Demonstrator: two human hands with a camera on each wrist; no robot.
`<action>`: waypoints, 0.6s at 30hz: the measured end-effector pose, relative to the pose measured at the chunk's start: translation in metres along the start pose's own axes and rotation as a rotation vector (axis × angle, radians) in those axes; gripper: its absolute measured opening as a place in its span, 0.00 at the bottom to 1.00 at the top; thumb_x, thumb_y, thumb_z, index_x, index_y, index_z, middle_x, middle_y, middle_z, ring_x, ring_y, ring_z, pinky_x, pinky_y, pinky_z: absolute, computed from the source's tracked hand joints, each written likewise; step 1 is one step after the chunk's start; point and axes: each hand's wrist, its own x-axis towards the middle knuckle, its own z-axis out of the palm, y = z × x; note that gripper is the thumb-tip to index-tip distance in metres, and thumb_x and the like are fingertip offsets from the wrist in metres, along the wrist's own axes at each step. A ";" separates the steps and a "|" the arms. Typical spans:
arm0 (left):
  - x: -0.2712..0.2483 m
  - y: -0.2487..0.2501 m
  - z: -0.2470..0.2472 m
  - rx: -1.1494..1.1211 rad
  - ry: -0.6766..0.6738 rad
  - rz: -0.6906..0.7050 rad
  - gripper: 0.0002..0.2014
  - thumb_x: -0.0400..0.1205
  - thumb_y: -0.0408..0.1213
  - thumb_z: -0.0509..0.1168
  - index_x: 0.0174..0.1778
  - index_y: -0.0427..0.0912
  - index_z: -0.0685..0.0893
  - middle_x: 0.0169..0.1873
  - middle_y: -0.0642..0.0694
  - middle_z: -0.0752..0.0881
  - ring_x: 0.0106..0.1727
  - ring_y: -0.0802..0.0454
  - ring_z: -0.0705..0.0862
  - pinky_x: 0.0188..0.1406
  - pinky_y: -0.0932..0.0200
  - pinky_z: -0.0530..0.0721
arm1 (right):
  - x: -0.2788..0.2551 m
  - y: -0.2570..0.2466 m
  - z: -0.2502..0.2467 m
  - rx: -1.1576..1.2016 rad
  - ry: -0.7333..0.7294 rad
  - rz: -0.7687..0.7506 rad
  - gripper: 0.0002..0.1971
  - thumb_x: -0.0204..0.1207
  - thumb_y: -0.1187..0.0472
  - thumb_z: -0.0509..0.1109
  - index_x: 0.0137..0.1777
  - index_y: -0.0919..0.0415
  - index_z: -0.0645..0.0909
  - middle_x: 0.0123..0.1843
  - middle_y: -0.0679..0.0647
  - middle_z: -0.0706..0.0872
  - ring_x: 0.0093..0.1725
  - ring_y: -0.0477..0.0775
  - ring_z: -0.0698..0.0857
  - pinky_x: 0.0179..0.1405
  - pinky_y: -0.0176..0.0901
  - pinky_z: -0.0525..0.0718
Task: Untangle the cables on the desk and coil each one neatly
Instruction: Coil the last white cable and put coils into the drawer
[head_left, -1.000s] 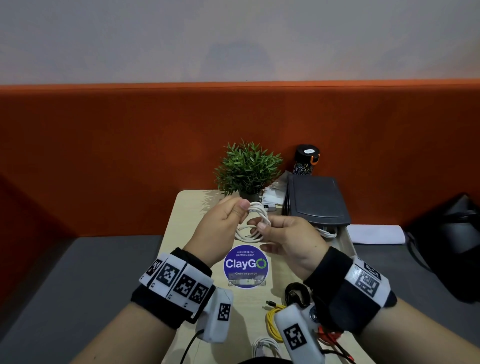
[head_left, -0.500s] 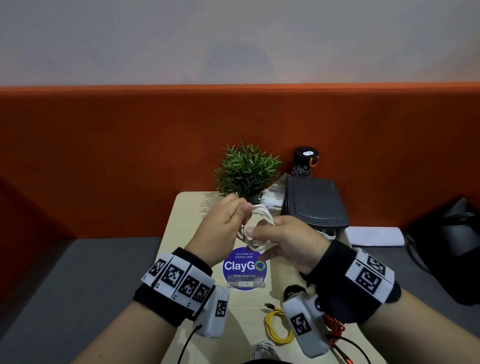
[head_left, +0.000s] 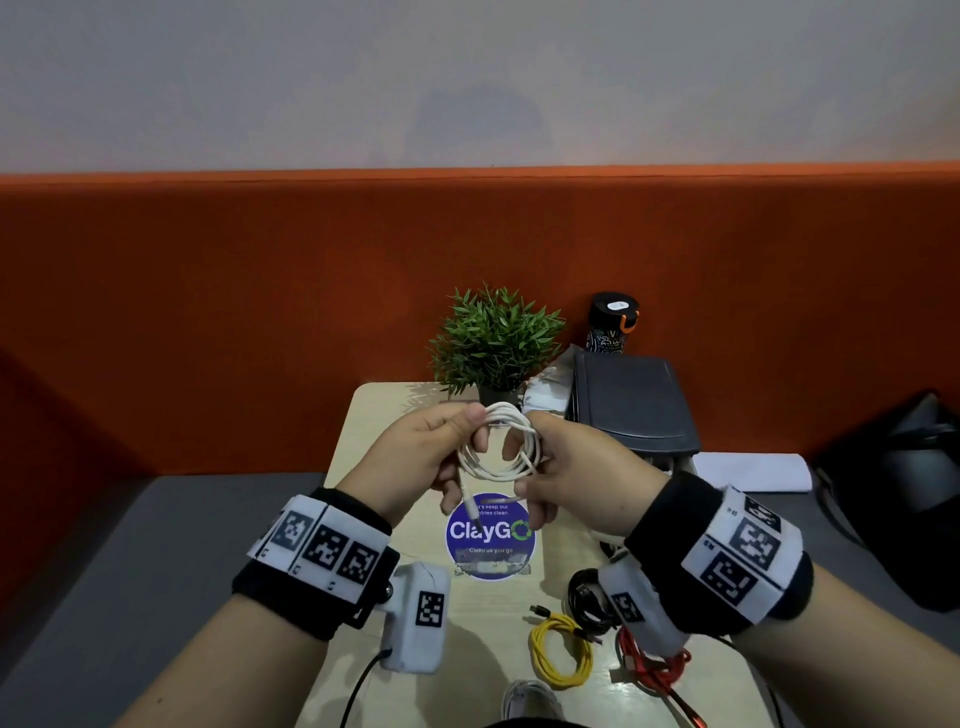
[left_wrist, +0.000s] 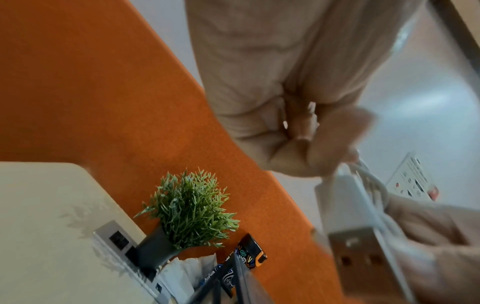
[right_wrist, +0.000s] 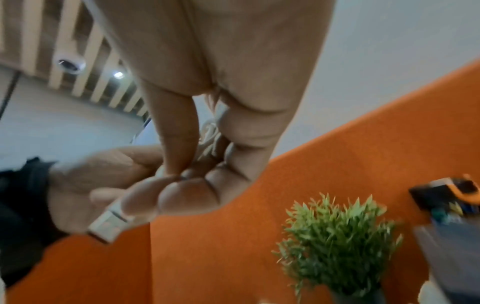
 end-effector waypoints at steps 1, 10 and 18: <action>-0.001 0.001 0.000 -0.037 -0.015 -0.021 0.18 0.76 0.50 0.60 0.34 0.36 0.78 0.21 0.44 0.65 0.17 0.52 0.65 0.12 0.63 0.74 | 0.000 -0.001 -0.001 -0.076 0.015 0.005 0.11 0.77 0.68 0.68 0.54 0.54 0.73 0.39 0.56 0.86 0.33 0.57 0.89 0.39 0.58 0.88; -0.009 -0.005 -0.005 -0.247 -0.161 -0.061 0.06 0.77 0.34 0.66 0.44 0.34 0.83 0.35 0.37 0.77 0.28 0.49 0.77 0.28 0.58 0.84 | 0.002 -0.001 -0.004 -0.100 0.040 0.041 0.11 0.74 0.70 0.68 0.53 0.58 0.75 0.32 0.58 0.88 0.29 0.54 0.89 0.39 0.56 0.89; -0.015 -0.014 -0.009 -0.249 -0.242 0.039 0.12 0.64 0.35 0.78 0.43 0.44 0.89 0.40 0.46 0.87 0.33 0.50 0.86 0.35 0.61 0.86 | 0.002 -0.002 -0.006 0.053 -0.043 0.038 0.11 0.72 0.73 0.67 0.52 0.62 0.76 0.38 0.66 0.89 0.32 0.63 0.90 0.36 0.59 0.90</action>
